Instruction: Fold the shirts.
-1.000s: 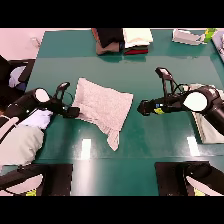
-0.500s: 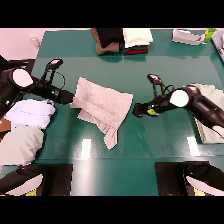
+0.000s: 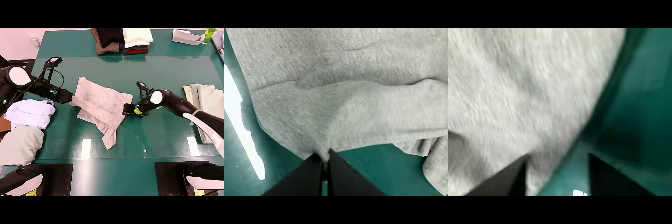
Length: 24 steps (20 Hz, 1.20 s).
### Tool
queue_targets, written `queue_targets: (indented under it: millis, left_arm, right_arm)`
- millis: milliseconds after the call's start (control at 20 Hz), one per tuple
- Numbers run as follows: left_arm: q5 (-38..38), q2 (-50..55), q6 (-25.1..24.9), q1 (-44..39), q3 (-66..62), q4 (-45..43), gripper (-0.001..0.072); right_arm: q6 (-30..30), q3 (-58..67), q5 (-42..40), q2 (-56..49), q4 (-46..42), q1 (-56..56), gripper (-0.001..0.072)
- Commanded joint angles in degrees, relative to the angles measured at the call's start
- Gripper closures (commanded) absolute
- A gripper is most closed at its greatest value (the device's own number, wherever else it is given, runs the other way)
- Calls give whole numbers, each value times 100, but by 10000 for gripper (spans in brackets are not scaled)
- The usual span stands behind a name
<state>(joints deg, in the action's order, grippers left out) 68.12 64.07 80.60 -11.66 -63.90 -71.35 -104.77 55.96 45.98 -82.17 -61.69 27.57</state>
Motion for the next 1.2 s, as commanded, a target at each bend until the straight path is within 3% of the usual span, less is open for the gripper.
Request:
queue_targets:
  millis: [0, 50, 100, 250, 400, 750, 1000, 1150]
  left_arm:
    - [4, -4, -7, 0, -4, -4, 681]
    - [0, -4, -9, 0, -4, -4, 680]
    - [2, -9, -9, 0, -13, -7, 680]
    - [7, -278, -7, 0, -474, -15, 681]
    - [48, -852, -2, -2, -1589, 2, 681]
    - [22, -1947, 35, -2, -3816, 992, 681]
    - [96, -1912, 33, -2, -4249, 1355, 681]
    - [452, -1532, 33, -2, -4242, 1217, 681]
  right_arm:
    - [396, 466, -114, -505, 195, 114, 451]
    - [470, 632, -83, -570, 151, 160, 633]
    - [518, 769, -94, -581, 151, 188, 696]
    - [603, 1325, 232, -212, -299, 142, 696]
    - [605, 2345, 1202, 664, -1010, -39, 696]
    - [603, 4197, 2492, 2638, -1091, -476, 697]
    - [409, 5016, 3049, 2990, -1093, -634, 697]
    - [146, 4754, 3438, 2804, -1086, -629, 697]
